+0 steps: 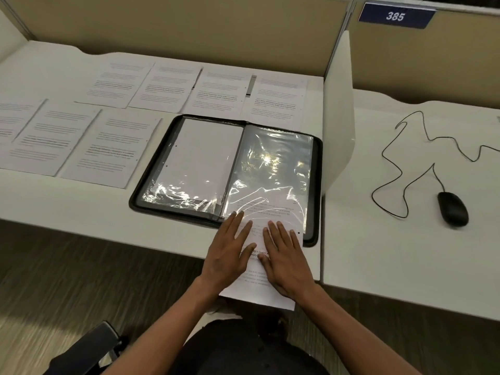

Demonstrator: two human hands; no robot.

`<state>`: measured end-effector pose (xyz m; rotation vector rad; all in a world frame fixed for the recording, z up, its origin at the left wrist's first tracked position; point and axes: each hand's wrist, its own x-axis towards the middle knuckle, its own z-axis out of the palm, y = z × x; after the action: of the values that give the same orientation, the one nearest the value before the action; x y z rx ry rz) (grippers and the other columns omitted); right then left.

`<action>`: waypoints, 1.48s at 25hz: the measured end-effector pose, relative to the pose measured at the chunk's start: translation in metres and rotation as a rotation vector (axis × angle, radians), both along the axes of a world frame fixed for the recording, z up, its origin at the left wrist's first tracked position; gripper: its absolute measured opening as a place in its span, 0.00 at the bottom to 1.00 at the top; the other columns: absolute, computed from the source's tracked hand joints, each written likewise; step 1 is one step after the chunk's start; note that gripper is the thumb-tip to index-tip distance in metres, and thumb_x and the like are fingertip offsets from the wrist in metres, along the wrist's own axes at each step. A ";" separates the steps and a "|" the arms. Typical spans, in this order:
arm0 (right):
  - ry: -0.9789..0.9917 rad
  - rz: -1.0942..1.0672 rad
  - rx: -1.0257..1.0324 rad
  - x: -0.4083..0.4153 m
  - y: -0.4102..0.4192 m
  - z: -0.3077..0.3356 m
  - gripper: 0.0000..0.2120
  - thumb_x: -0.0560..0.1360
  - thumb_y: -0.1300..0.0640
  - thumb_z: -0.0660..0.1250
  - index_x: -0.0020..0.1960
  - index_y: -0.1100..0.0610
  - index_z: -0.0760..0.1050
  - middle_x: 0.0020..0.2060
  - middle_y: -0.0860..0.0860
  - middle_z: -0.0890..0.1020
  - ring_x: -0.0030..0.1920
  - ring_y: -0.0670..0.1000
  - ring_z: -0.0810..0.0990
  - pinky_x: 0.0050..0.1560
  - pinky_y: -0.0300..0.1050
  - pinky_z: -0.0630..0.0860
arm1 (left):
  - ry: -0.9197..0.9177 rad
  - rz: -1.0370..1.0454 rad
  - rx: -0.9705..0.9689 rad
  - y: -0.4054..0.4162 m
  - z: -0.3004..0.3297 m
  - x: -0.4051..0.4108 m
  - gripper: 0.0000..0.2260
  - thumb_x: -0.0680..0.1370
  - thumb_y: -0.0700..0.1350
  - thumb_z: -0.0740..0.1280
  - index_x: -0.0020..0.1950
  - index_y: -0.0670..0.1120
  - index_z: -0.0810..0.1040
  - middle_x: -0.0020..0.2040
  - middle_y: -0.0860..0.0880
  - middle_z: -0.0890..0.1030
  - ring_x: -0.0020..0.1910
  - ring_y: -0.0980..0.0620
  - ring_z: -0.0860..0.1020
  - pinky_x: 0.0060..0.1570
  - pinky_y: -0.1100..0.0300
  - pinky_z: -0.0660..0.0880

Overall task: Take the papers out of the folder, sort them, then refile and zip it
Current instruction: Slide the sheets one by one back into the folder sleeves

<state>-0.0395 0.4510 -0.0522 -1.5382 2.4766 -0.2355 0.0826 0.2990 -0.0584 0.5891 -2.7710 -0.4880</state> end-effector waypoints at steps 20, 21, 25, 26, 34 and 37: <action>-0.011 -0.060 0.011 -0.008 -0.027 -0.004 0.32 0.83 0.39 0.41 0.82 0.53 0.45 0.81 0.51 0.43 0.81 0.51 0.39 0.78 0.54 0.39 | -0.173 -0.121 0.044 -0.044 0.007 -0.050 0.27 0.82 0.59 0.47 0.78 0.49 0.64 0.80 0.48 0.60 0.80 0.48 0.53 0.79 0.47 0.51; -0.010 -0.081 0.007 -0.013 -0.033 -0.003 0.32 0.83 0.40 0.42 0.82 0.54 0.46 0.81 0.51 0.43 0.81 0.51 0.38 0.78 0.54 0.39 | -0.184 -0.137 0.052 -0.045 0.006 -0.050 0.28 0.82 0.59 0.46 0.79 0.50 0.63 0.80 0.48 0.59 0.80 0.48 0.52 0.79 0.47 0.50; -0.019 -0.107 -0.062 -0.014 -0.042 -0.001 0.30 0.84 0.43 0.45 0.82 0.57 0.53 0.81 0.54 0.50 0.81 0.52 0.45 0.79 0.54 0.44 | -0.156 -0.153 0.082 -0.048 0.007 -0.048 0.27 0.82 0.59 0.48 0.79 0.50 0.64 0.80 0.48 0.60 0.80 0.48 0.53 0.78 0.50 0.49; -0.015 -0.100 -0.067 -0.012 -0.041 -0.003 0.30 0.84 0.43 0.46 0.81 0.57 0.54 0.81 0.54 0.52 0.81 0.52 0.46 0.78 0.54 0.45 | -0.151 -0.156 0.079 -0.050 0.007 -0.048 0.26 0.82 0.58 0.50 0.78 0.49 0.64 0.79 0.48 0.61 0.80 0.48 0.54 0.78 0.49 0.51; -0.018 -0.157 -0.201 -0.021 -0.062 0.002 0.23 0.82 0.48 0.55 0.71 0.60 0.73 0.70 0.59 0.74 0.72 0.60 0.71 0.75 0.59 0.64 | -0.025 -0.081 0.013 -0.056 0.008 -0.055 0.16 0.79 0.45 0.66 0.67 0.47 0.78 0.65 0.47 0.80 0.67 0.45 0.75 0.67 0.48 0.69; 0.013 -0.136 -0.193 -0.013 -0.059 -0.001 0.24 0.83 0.47 0.55 0.72 0.59 0.72 0.69 0.58 0.75 0.72 0.59 0.71 0.75 0.58 0.65 | 0.026 -0.068 0.033 -0.060 0.010 -0.059 0.15 0.79 0.45 0.63 0.63 0.47 0.81 0.60 0.49 0.83 0.63 0.46 0.78 0.62 0.51 0.73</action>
<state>-0.0522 0.3925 -0.0536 -1.4439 2.6384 -0.5025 0.0236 0.2386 -0.0481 0.4939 -2.7708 -0.5532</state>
